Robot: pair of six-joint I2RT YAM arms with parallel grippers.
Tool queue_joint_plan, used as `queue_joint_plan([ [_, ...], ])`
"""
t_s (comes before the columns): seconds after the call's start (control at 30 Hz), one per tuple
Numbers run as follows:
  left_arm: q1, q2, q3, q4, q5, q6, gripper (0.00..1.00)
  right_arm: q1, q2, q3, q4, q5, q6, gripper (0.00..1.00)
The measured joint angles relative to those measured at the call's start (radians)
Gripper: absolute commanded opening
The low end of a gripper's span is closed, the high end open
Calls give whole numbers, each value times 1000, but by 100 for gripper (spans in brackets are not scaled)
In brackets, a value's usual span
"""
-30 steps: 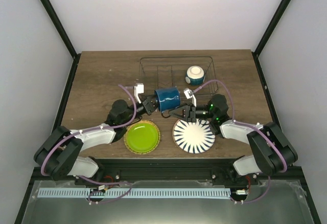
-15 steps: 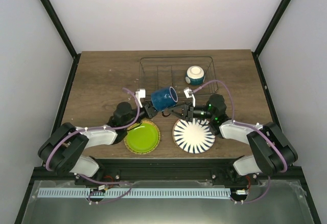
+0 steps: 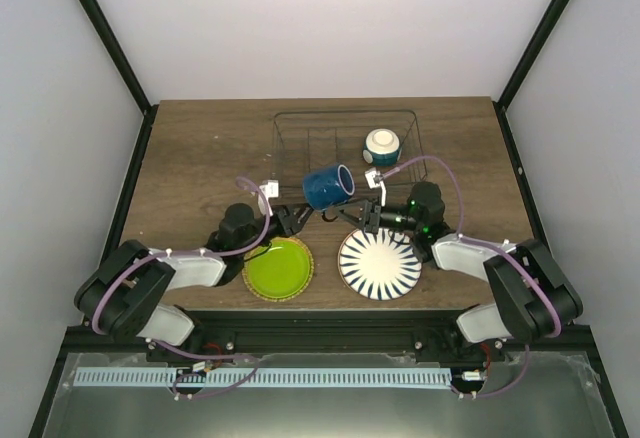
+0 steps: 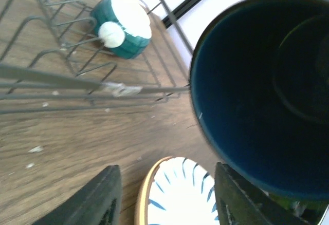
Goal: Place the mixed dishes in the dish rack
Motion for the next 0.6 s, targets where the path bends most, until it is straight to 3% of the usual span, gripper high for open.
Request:
queue_joint_plan([
  [0.23,23,-114,-43,-177,-27,48,80,-29,-35,5,-139,50,-69,1],
  [0.6,35,-431,-21,-556,-156,150,85,-47,-89,236,-605,208,-301,1],
])
